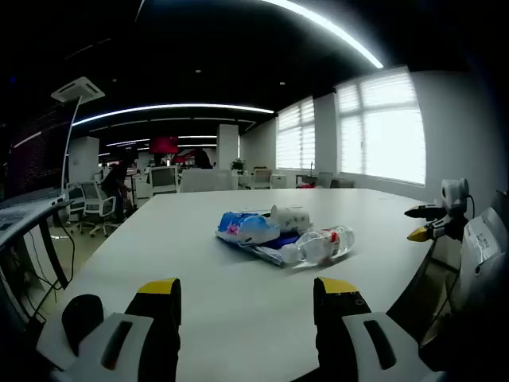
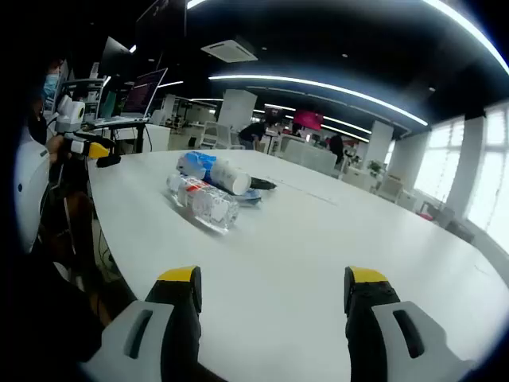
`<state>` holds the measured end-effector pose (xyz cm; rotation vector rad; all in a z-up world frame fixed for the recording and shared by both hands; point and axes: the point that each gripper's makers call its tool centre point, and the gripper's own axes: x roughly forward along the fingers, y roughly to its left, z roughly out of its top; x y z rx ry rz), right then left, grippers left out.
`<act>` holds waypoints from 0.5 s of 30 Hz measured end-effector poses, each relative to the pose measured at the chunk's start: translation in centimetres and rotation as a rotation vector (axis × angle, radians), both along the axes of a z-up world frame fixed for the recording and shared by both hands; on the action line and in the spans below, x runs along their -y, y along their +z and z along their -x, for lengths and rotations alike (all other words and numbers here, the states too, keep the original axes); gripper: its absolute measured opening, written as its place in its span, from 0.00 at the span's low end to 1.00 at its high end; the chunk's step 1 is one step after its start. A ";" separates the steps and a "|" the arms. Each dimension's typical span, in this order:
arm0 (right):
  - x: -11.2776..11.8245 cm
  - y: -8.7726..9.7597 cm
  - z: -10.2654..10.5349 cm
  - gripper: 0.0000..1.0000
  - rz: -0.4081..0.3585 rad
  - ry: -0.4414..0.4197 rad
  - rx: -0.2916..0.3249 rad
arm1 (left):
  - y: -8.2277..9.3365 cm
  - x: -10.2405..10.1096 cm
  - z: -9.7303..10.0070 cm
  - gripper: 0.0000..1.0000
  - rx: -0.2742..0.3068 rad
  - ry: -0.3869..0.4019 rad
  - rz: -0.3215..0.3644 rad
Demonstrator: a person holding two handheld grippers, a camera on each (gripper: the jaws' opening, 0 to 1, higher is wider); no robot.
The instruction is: Arrange the tabletop items into an orderly group along one side of the table until the central work area is clear of visible clutter.
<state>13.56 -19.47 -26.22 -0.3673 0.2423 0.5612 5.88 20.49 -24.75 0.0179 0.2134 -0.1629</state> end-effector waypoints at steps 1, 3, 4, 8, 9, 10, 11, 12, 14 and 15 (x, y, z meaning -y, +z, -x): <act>0.0 0.1 0.0 0.70 -0.001 0.000 0.003 | -0.3 -0.1 0.0 0.67 -0.014 0.003 -0.001; 0.0 0.2 0.1 0.70 0.003 0.001 0.011 | -0.5 -0.1 0.0 0.67 -0.021 0.005 -0.006; 0.1 0.1 0.1 0.70 0.004 -0.003 0.010 | -0.5 -0.1 0.0 0.67 -0.021 0.004 -0.005; 0.0 0.0 0.1 0.70 -0.005 -0.003 0.004 | -0.4 -0.1 0.1 0.67 -0.022 0.004 0.016; 0.0 0.0 0.2 0.69 -0.006 -0.002 0.002 | -0.5 -0.2 0.1 0.67 -0.023 0.006 0.016; 0.0 -0.1 0.2 0.69 -0.005 -0.004 0.001 | -0.6 -0.2 0.1 0.67 -0.027 0.010 0.011; 0.1 -0.1 0.1 0.69 -0.003 -0.006 0.004 | -0.6 -0.2 0.1 0.67 -0.030 0.011 0.010; 0.2 -0.1 0.1 0.69 0.001 -0.010 0.004 | -0.7 -0.2 0.1 0.67 -0.035 0.012 0.011; 0.4 -0.2 0.3 0.68 0.020 -0.009 0.015 | -0.8 0.2 0.2 0.67 -0.038 -0.003 0.012; 0.5 0.2 0.2 0.66 0.056 -0.001 0.058 | -0.7 0.4 0.1 0.67 -0.036 -0.013 0.019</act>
